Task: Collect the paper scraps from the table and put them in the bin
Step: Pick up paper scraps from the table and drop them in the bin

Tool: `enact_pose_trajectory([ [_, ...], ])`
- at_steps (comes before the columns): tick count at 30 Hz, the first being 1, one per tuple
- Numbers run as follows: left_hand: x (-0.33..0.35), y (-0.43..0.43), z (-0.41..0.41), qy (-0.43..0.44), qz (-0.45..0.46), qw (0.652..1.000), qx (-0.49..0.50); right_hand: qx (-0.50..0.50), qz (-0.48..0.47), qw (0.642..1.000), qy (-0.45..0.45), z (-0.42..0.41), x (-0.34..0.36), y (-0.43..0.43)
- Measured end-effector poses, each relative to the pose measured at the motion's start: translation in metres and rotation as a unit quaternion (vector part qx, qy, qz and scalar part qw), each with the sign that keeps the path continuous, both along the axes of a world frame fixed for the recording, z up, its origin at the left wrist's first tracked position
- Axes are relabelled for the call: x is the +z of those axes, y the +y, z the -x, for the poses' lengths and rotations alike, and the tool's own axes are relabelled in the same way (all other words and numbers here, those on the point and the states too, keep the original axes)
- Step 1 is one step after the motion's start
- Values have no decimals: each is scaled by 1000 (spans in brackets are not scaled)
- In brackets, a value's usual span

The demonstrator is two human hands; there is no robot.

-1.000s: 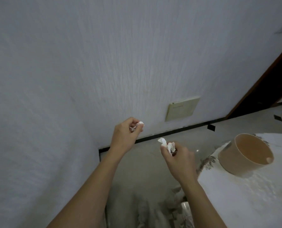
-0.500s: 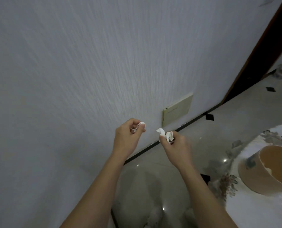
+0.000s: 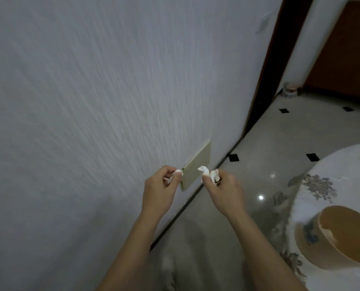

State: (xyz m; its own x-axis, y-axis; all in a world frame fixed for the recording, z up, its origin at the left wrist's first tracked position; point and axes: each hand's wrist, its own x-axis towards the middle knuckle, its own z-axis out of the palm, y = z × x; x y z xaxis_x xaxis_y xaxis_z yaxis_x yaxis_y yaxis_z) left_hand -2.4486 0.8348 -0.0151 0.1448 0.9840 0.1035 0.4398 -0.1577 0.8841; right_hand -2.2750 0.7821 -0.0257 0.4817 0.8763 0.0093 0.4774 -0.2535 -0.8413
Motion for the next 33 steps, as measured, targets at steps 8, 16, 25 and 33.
enact_pose_trajectory([
  [8,-8,119,-86,-17,4,991,-135,-127,21,991,-26,-58,1,68],
  [16,0,196,-206,-54,-8,946,-320,-310,60,939,-139,-114,23,91],
  [25,-3,100,-333,-38,-35,817,-575,-509,99,837,-174,-149,14,-21],
  [33,-2,2,-385,2,-137,690,-710,-626,140,752,-153,-150,14,-119],
])
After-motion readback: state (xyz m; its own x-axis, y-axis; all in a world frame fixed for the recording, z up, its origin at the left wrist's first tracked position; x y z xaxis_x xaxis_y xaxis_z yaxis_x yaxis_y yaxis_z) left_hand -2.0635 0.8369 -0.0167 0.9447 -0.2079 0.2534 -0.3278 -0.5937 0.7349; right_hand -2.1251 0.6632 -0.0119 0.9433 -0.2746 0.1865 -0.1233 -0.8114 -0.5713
